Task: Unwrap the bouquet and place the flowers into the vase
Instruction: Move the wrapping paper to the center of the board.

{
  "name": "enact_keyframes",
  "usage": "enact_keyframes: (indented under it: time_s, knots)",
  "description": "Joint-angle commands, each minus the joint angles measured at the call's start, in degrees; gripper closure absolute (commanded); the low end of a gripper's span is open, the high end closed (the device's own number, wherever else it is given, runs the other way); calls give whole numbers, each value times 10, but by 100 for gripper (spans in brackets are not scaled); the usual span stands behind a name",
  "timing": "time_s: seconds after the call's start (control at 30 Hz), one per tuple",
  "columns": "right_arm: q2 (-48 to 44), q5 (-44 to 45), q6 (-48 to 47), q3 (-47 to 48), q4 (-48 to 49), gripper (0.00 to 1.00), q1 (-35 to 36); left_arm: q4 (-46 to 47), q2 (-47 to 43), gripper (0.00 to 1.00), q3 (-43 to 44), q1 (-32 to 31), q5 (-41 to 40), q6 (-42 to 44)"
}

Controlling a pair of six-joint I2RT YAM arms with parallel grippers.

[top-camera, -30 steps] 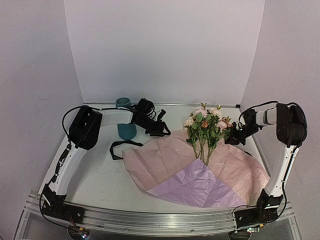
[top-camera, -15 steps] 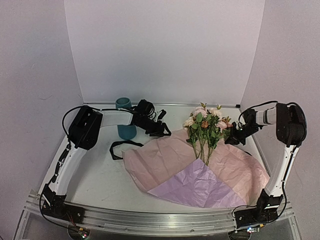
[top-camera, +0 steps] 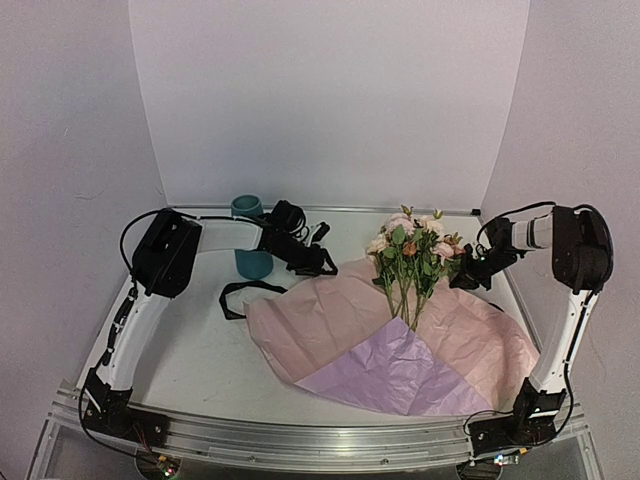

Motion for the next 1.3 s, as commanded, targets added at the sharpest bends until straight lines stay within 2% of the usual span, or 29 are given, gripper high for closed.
enact_keyframes:
  time_s: [0.0,0.13,0.4,0.6,0.97,1.27]
  knots:
    - [17,7,-6,4,-46,100,-1,-66,-14,49,-23,1,8,13]
    - [16,7,-6,5,-46,100,-1,-69,-13,56,-21,1,14,15]
    - [17,5,-3,7,-46,100,-1,-70,1,84,6,1,-4,8]
    - [19,6,-2,11,-46,100,-1,-71,1,100,13,1,-24,11]
    - [38,5,4,36,-47,100,-1,-75,9,100,37,13,-70,-7]
    - [87,-10,25,107,-49,100,-1,-76,39,100,74,26,-77,-24]
